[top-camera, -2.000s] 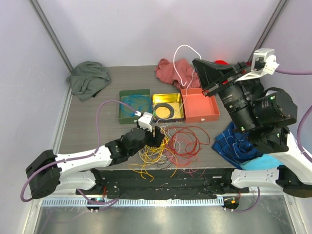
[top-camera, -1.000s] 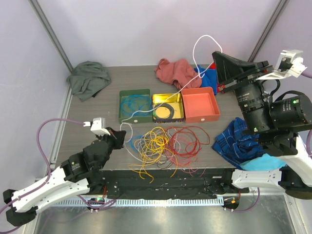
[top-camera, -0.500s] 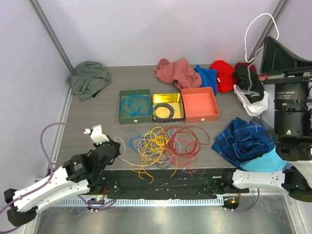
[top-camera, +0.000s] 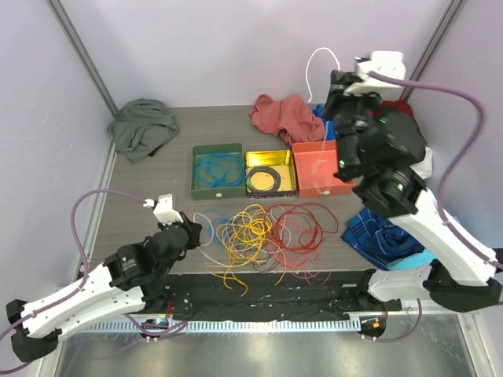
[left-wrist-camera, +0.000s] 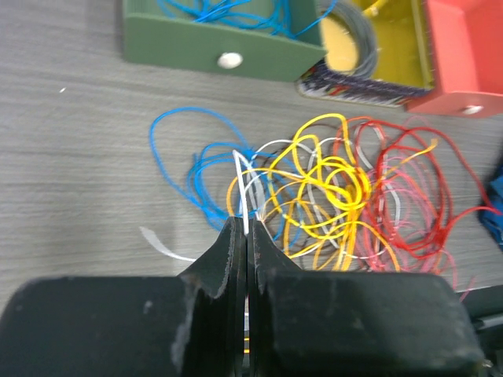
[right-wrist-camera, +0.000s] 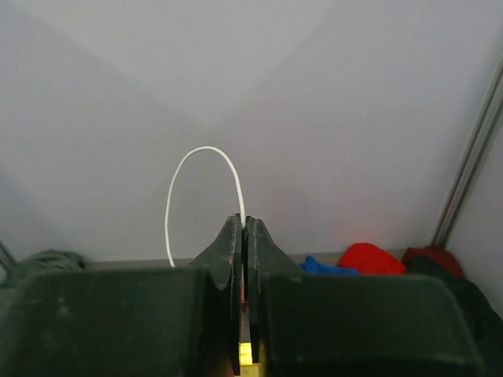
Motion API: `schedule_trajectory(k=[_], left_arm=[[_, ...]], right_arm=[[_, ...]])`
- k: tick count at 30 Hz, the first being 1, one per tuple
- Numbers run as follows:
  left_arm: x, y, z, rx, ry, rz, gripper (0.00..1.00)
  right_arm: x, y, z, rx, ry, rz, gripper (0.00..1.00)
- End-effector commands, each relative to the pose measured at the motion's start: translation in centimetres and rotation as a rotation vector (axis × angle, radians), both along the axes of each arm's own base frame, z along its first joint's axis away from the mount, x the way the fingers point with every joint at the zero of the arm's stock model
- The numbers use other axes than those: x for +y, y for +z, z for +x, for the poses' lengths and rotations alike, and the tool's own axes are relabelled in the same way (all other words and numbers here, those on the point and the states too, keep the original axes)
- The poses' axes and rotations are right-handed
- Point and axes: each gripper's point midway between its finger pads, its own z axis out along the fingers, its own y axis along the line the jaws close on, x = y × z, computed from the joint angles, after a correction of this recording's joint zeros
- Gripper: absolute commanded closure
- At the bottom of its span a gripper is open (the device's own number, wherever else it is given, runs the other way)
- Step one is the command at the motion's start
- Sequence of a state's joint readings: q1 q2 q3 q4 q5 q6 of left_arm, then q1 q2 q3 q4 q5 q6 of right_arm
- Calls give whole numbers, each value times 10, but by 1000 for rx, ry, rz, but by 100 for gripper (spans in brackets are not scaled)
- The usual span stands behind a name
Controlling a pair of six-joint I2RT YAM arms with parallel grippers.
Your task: Untangle the cables
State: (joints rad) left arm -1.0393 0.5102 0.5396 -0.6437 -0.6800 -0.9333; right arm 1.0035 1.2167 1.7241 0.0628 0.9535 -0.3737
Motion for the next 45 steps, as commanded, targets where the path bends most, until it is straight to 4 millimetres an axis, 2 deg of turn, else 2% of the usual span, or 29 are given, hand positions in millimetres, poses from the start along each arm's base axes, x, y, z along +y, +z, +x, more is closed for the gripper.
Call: schedule_trajectory(k=[1, 7, 8, 10, 11, 14, 19, 20, 22, 23, 25, 26, 28, 29, 31, 34, 37, 43, 45], left_arm=[[-15, 38, 8, -84, -39, -65, 100], [-14, 46, 8, -110, -49, -80, 100], [-13, 47, 7, -112, -49, -81, 100], [-12, 48, 7, -118, -52, -80, 100], [-10, 48, 7, -119, -47, -76, 100], [-9, 47, 7, -122, -44, -67, 100], [-10, 44, 8, -119, -44, -59, 100], [-10, 43, 8, -119, -44, -56, 100], [-12, 41, 9, -116, -49, -55, 100], [-12, 41, 8, -115, -49, -56, 100], [-12, 39, 8, -113, -51, -56, 100], [-12, 38, 8, -111, -52, -53, 100], [-12, 38, 8, -113, -51, -56, 100], [-11, 38, 8, -113, -51, -53, 100], [-11, 38, 8, -114, -50, -54, 100], [-13, 41, 8, -116, -54, -59, 100], [-12, 49, 8, -132, -56, -70, 100], [-7, 70, 9, -168, -51, -81, 100], [-5, 77, 9, -179, -49, -87, 100]], right_arm=[[-14, -20, 26, 81, -12, 15, 99], [-9, -52, 70, 152, -1, 15, 99], [-17, -57, 78, 164, -21, 14, 99], [-14, -70, 92, 190, 1, 21, 99], [-22, -74, 99, 197, -16, 30, 99], [-23, -92, 116, 229, -8, 43, 99], [-21, -117, 133, 267, 16, 67, 99], [-19, -129, 135, 284, 31, 64, 99], [-24, -138, 140, 282, 31, 89, 99], [-25, -153, 142, 306, 29, 82, 99], [-31, -163, 146, 311, 19, 99, 99], [-34, -176, 147, 331, 13, 95, 99], [-39, -185, 149, 336, 6, 104, 99], [-39, -196, 150, 353, 7, 110, 99], [-44, -202, 152, 354, -2, 114, 99], [-46, -230, 157, 401, -15, 115, 99], [-51, -271, 162, 479, -40, 122, 99], [-60, -376, 170, 698, -74, 141, 99], [-63, -400, 171, 755, -85, 147, 99]])
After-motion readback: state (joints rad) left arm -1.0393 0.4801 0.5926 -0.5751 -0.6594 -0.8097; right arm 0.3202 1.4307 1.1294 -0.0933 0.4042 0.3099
